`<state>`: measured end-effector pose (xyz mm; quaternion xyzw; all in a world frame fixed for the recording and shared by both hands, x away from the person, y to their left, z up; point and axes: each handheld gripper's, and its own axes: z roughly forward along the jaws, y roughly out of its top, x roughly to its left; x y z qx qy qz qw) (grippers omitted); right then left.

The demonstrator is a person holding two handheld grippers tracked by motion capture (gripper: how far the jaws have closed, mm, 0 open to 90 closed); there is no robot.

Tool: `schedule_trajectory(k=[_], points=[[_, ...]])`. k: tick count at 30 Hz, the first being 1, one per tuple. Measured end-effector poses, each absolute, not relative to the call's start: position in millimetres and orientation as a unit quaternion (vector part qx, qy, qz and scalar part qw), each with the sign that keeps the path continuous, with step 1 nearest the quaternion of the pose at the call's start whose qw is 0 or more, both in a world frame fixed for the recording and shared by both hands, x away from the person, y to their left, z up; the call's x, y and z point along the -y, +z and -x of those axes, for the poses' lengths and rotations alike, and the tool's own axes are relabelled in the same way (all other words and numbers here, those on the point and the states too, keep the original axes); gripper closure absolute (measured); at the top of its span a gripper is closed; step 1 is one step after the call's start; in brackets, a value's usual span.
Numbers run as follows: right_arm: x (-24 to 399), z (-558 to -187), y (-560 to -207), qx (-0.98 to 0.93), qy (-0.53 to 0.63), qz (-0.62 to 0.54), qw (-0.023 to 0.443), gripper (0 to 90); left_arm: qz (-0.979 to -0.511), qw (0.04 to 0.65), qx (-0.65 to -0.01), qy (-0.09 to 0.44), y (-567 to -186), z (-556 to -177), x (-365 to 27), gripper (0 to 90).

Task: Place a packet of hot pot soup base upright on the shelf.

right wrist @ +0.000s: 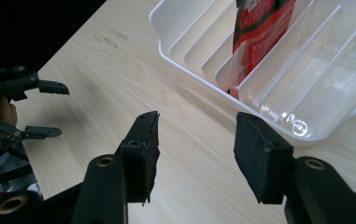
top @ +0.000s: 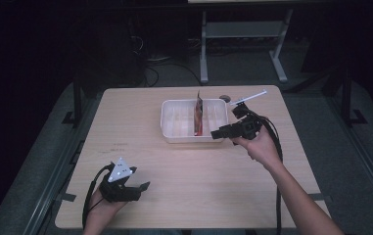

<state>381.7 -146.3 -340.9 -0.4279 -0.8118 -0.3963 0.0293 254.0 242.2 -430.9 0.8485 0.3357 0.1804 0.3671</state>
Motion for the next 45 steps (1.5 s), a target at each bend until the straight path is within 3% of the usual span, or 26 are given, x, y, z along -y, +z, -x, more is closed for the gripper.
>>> schedule_trajectory(k=[45], points=[[207.2,-346.4,-379.4,0.793,-0.401,0.458,0.032,43.7,-0.843,0.368,-0.347,0.182,-429.7,-254.5,-247.3,28.9]])
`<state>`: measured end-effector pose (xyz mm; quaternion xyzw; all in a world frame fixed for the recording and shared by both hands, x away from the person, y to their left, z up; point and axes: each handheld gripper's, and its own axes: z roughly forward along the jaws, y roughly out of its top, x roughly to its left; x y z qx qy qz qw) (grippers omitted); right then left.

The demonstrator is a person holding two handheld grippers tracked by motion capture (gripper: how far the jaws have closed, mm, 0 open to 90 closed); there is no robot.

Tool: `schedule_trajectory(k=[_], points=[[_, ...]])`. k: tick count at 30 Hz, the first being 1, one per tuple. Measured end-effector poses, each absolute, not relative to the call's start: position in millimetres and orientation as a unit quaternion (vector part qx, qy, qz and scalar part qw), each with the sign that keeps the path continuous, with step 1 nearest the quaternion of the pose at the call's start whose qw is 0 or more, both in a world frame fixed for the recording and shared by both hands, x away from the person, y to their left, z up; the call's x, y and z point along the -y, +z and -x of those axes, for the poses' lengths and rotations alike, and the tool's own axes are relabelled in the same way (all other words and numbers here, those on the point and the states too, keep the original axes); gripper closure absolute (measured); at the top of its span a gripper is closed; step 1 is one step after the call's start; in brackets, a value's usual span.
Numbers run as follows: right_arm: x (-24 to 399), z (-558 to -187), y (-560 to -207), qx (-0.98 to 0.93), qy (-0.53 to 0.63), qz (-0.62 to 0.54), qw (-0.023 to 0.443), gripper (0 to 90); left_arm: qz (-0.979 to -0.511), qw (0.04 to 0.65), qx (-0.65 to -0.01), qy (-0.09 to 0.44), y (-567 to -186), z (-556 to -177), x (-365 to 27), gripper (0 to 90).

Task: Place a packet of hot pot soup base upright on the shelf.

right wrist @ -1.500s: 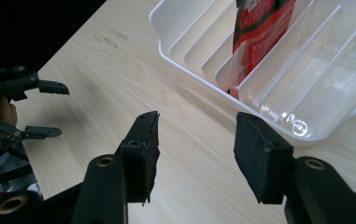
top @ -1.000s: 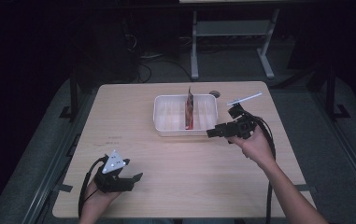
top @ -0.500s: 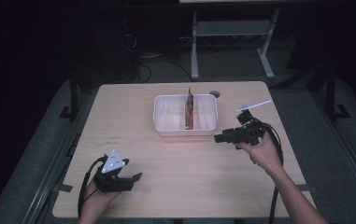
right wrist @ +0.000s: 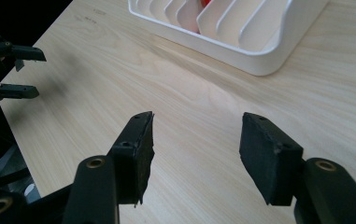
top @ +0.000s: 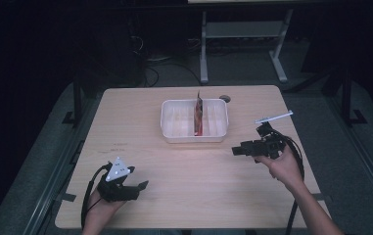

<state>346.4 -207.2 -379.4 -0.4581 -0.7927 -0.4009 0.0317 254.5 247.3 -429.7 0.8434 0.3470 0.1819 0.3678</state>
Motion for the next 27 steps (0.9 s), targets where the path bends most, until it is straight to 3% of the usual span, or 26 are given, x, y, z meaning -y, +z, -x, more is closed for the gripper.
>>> schedule_trajectory(k=[27], points=[[233.6,-329.2,-407.1,0.78,-0.403,0.477,0.038,42.5,-0.843,0.368,-0.349,0.182,-431.0,-255.1,-247.8,28.9]])
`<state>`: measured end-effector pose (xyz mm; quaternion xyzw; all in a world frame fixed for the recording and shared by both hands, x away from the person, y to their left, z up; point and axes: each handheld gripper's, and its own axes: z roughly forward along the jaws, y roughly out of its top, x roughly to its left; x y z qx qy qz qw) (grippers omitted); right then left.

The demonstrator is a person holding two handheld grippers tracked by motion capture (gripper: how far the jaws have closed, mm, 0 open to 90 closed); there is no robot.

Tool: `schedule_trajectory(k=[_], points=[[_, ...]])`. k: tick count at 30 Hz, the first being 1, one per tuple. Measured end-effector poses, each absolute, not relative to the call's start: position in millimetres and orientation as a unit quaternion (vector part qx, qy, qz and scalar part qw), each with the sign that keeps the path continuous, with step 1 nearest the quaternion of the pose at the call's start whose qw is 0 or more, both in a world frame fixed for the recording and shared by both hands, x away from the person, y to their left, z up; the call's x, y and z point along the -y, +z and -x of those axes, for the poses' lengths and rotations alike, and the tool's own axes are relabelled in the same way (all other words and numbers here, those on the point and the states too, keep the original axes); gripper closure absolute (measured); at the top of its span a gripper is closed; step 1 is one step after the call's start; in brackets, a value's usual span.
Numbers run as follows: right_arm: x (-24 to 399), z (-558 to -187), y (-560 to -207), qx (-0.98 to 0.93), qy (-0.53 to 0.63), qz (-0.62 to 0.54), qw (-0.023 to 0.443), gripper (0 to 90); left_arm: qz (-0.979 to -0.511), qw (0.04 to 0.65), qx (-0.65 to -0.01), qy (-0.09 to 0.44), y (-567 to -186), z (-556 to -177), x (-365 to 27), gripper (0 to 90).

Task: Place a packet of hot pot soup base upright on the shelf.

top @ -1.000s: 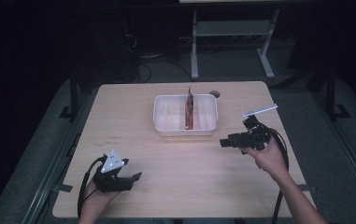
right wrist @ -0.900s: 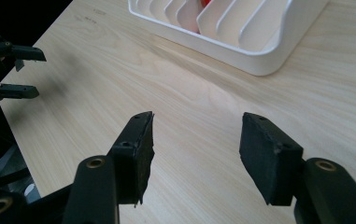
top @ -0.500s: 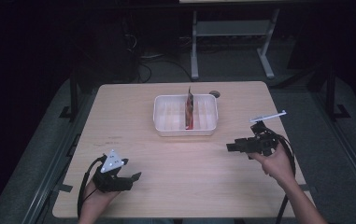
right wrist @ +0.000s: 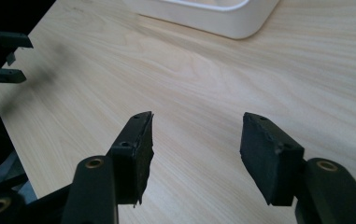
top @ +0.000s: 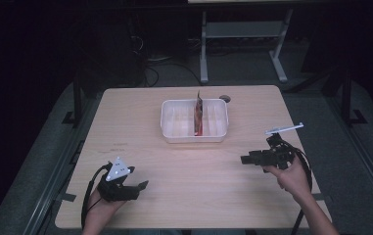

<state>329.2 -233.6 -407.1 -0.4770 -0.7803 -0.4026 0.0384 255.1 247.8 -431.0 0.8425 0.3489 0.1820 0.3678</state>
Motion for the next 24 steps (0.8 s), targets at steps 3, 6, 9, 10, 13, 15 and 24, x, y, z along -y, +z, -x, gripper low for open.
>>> schedule_trajectory(k=[3,6,9,10,13,15,24], points=[[236.1,-326.3,-411.2,0.78,-0.403,0.476,0.037,42.4,-0.842,0.368,-0.351,0.182,-430.9,-254.8,-248.3,28.9],[237.4,-323.3,-415.4,0.781,-0.403,0.476,0.039,42.2,-0.843,0.366,-0.349,0.182,-431.0,-255.0,-248.3,29.0],[238.5,-321.3,-418.0,0.782,-0.402,0.475,0.039,41.9,-0.843,0.366,-0.348,0.182,-431.1,-255.0,-248.2,29.0],[240.1,-318.8,-420.7,0.781,-0.402,0.476,0.04,41.8,-0.844,0.366,-0.348,0.182,-431.1,-255.0,-248.2,29.0],[242.1,-315.5,-423.5,0.78,-0.402,0.478,0.041,41.7,-0.844,0.366,-0.348,0.182,-431.4,-255.0,-247.9,29.0],[243.7,-312.5,-425.8,0.78,-0.401,0.478,0.039,41.7,-0.845,0.365,-0.347,0.182,-431.5,-255.0,-247.8,29.0],[248.2,-297.1,-437.4,0.781,-0.397,0.48,0.034,41.4,-0.847,0.362,-0.346,0.179,-432.6,-254.6,-246.3,29.1]])
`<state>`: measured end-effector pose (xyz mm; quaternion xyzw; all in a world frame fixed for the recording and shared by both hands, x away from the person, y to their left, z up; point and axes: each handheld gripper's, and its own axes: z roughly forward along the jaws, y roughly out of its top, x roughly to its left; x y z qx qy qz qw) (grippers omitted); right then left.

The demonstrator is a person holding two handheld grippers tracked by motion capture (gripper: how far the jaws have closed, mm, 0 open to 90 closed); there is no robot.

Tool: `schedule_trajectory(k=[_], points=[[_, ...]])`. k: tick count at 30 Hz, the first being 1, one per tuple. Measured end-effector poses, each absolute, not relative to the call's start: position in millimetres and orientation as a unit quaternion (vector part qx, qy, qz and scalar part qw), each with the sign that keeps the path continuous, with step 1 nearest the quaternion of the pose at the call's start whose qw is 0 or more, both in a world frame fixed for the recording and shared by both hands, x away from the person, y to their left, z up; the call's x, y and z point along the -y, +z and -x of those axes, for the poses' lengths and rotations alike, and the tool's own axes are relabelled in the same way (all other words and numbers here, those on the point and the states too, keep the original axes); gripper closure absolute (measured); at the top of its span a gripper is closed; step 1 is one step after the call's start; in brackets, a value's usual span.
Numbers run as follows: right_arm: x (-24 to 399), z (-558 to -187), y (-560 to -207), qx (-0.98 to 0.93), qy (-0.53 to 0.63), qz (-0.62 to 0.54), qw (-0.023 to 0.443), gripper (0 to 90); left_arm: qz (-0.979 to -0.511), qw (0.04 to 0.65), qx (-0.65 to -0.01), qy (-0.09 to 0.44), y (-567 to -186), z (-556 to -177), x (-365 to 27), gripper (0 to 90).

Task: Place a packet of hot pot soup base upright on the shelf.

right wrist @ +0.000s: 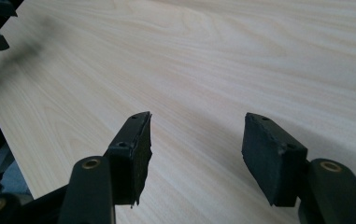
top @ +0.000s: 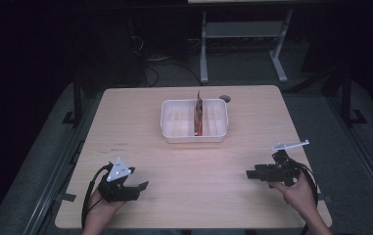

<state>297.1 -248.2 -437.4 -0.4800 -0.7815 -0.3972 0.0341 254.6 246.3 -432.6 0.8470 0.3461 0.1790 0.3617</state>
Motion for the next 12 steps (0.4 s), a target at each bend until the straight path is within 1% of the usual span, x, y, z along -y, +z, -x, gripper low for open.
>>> schedule_trajectory(k=[12], points=[[249.7,-275.0,-446.6,0.778,-0.407,0.478,0.019,40.7,-0.846,0.362,-0.346,0.181,-432.6,-254.5,-246.6,29.0]])
